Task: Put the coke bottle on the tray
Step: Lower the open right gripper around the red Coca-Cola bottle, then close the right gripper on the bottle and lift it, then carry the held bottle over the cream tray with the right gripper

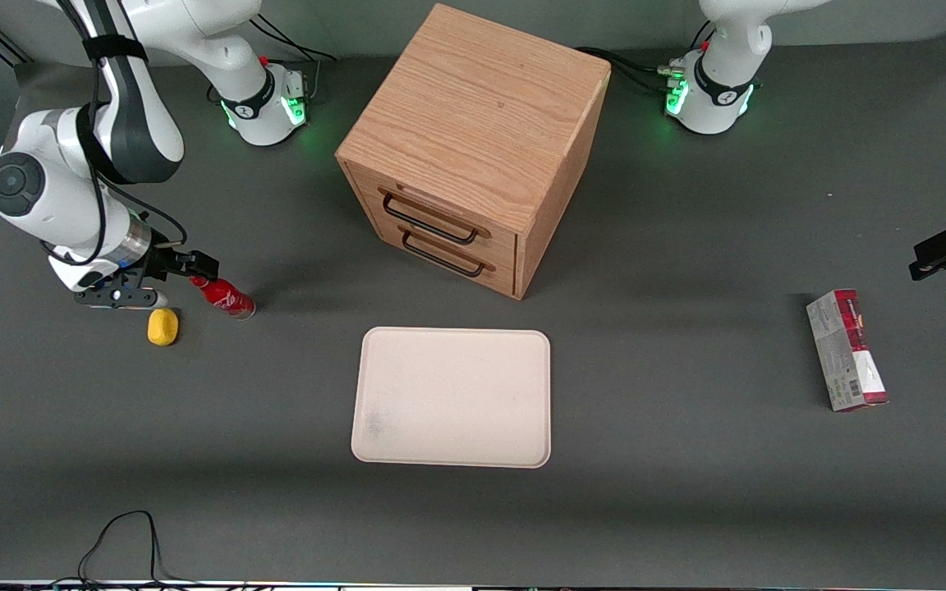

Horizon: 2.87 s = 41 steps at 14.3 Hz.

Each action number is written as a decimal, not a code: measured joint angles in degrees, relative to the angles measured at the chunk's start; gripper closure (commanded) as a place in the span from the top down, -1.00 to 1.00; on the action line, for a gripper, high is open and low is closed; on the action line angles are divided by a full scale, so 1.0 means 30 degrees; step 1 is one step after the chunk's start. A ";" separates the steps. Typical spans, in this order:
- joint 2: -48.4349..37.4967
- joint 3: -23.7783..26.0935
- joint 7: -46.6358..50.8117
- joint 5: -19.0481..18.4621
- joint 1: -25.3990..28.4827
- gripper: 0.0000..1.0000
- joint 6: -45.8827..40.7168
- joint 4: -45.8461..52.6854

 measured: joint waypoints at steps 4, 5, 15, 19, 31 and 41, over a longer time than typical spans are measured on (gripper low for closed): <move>0.0002 -0.0063 -0.0114 -0.0029 0.0003 1.00 0.1806 -0.1523; 0.0013 -0.0063 -0.0137 -0.0037 0.0004 1.00 0.2045 -0.1686; 0.0990 -0.0510 -0.1110 -0.0001 0.0038 -0.70 0.4200 -0.2167; 0.0992 -0.0510 -0.1110 0.0000 0.0039 -1.00 0.4029 -0.2110; 0.4933 0.1363 -0.1098 0.2337 0.0258 -1.00 -1.0523 1.5352; 1.4810 0.6598 0.0372 0.1539 0.0520 -1.00 -0.9294 2.6638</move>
